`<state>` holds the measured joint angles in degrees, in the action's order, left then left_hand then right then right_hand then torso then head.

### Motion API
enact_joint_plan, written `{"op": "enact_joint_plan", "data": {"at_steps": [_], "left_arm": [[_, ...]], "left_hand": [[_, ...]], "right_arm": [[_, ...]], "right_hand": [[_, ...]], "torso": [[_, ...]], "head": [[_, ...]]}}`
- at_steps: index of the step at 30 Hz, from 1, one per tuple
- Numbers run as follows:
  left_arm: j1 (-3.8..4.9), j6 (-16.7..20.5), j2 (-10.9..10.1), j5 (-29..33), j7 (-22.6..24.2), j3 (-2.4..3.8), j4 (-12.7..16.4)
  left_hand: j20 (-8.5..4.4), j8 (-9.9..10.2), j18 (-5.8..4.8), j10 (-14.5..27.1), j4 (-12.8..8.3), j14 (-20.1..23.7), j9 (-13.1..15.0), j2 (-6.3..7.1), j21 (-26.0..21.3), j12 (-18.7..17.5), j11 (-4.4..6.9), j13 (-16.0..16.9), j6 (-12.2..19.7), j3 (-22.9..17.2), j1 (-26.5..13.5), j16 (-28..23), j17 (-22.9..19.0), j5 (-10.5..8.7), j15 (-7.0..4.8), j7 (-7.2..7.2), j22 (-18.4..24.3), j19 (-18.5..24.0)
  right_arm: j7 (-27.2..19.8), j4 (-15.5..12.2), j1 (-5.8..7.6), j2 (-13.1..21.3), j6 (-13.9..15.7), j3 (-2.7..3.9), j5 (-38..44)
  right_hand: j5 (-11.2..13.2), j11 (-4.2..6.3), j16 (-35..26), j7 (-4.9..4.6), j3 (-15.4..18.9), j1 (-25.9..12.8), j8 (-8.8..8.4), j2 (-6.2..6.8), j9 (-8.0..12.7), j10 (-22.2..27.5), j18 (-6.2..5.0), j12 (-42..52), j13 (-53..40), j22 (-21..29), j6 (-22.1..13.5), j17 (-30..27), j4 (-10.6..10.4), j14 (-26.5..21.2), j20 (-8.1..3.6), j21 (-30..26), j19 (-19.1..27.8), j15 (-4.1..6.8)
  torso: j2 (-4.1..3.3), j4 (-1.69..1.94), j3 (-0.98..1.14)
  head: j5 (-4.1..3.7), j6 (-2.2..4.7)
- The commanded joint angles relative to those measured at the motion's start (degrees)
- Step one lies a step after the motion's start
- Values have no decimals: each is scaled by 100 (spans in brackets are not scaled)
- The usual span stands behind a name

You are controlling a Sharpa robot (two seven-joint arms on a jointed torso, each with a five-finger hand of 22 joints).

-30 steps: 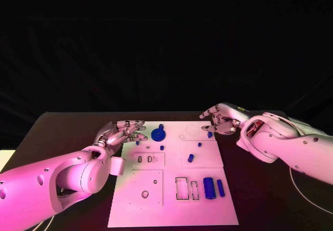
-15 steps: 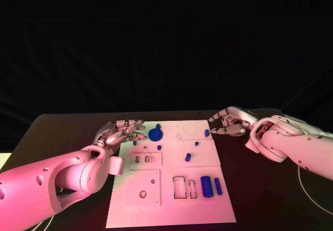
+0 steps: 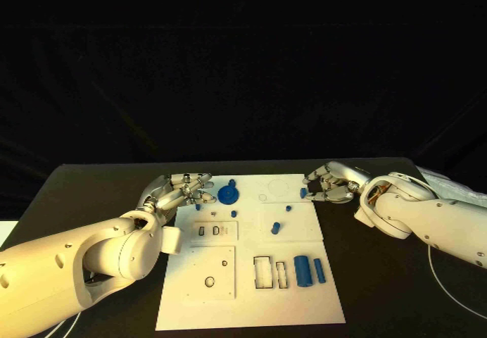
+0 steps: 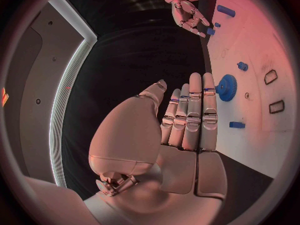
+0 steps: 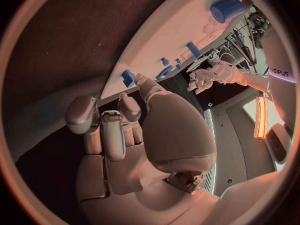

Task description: Assemble the parts on the task board

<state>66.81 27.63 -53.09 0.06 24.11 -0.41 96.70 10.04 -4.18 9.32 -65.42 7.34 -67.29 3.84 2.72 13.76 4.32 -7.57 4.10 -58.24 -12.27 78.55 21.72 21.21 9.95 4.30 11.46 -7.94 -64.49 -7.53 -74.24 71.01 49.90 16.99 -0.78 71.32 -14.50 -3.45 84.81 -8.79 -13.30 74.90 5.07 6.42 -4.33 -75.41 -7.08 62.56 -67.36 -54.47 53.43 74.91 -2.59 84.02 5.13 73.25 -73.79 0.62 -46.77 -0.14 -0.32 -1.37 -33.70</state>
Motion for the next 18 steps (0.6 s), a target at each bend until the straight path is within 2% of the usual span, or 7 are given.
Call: {"op": "enact_joint_plan", "data": {"at_steps": [1, 7, 13, 18], "left_arm": [[3, -124, 13, -4, 56, 4, 4], [3, -126, 16, -4, 55, 4, 5], [2, -125, 20, -4, 46, 4, -2], [3, -123, 26, -4, 42, 4, -4]], "left_hand": [[-2, 19, 73, 1, -17, 48, 5, -2, -34, -31, -34, -9, -7, -13, 22, -34, -8, -1, -9, 26, 9, 46], [-2, 19, 73, 1, -17, 48, 5, -2, -34, -31, -34, -9, -7, -13, 22, -34, -8, -1, -9, 26, 9, 46], [0, 17, 76, -2, -21, 43, 5, -6, -39, -30, -33, -8, -10, -20, 24, -39, -7, 0, -11, 24, 10, 46], [0, 17, 76, -2, -21, 43, 5, -6, -39, -30, -33, -8, -10, -20, 24, -39, -7, 0, -11, 24, 10, 46]], "right_arm": [[-54, 57, -20, -50, -134, 1, 29], [-70, 131, -55, -132, -137, 2, 30], [-44, 193, -72, -191, -139, 3, 31], [-8, 209, -75, -209, -165, 3, 32]], "right_hand": [[41, 1, 21, 10, 8, 68, -2, -10, 5, -35, 40, 28, -12, -1, 49, 580, 40, 411, -9, 32, -11, 34], [86, 8, 26, 15, -26, 116, 20, -78, 0, -53, 40, 60, -39, -5, 126, 591, 70, 413, -13, 36, -12, 38], [452, 25, 32, 30, -160, 197, 48, -233, -1, -89, 41, 127, -95, -11, 287, 607, 141, 415, -26, 45, -13, 52], [485, 45, 39, 58, -221, 205, 87, -277, -12, -117, 43, 179, -138, -25, 416, 623, 168, 419, -33, 54, -17, 66]], "torso": [[1, -4, -2], [-2, 2, -2], [1, -1, -5], [4, -4, 2]], "head": [[-3, 0], [13, -10], [23, -17], [33, -28]]}}
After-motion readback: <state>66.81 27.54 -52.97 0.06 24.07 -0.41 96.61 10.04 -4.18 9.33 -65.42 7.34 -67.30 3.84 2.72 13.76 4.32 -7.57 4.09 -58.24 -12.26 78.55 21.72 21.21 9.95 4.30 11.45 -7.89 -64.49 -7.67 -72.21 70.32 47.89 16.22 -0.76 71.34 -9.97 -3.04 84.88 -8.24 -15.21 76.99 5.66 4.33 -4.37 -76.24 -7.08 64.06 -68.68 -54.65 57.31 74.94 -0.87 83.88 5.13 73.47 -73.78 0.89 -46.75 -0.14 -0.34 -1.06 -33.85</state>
